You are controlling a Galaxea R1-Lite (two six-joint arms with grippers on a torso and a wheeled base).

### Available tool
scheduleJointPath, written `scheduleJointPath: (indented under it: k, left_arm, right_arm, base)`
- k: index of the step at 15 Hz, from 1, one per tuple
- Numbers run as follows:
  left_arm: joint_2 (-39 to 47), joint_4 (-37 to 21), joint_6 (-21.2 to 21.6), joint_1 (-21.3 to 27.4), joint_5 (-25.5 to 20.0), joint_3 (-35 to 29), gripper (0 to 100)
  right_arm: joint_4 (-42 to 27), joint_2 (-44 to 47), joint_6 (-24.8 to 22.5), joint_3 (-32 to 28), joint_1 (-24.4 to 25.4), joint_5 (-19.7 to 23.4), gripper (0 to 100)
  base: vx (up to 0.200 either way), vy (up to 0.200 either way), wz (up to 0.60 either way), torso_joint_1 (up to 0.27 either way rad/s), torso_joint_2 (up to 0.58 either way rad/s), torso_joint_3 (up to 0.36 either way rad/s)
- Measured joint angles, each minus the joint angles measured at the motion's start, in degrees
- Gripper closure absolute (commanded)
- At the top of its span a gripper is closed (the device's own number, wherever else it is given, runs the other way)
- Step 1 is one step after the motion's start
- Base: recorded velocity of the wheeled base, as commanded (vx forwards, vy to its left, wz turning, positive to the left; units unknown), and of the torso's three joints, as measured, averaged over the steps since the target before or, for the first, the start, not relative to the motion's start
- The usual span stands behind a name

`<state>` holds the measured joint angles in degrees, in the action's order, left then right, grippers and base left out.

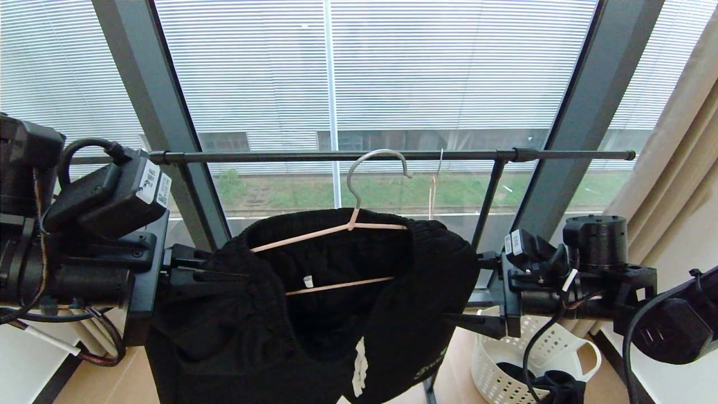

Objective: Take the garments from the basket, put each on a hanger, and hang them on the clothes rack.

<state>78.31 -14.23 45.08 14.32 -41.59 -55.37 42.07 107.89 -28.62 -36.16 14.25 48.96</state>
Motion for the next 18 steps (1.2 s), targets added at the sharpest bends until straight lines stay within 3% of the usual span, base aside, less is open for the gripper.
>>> scheduleJointPath:
  k: [1,10,18]
  left_arm:
    - [0.00,0.00,0.00,0.00,0.00,-0.06,100]
    - [1.43,3.83,-4.83,-1.02,-0.09,-0.30,100]
    - [1.34,3.83,-4.94,-3.78,-0.09,0.11,100]
  right_arm:
    - [0.00,0.51,-0.02,-0.24,-0.15,-0.11,100]
    - [0.02,2.28,-0.96,-1.99,-3.45,-1.72,100]
    - [0.07,2.17,-1.15,-2.57,-5.13,-1.69,100]
  base:
    - [0.000,0.000,0.00,0.000,0.00,0.000]
    - [0.000,0.000,0.00,0.000,0.00,0.000]
    - [0.000,0.000,0.00,0.000,0.00,0.000]
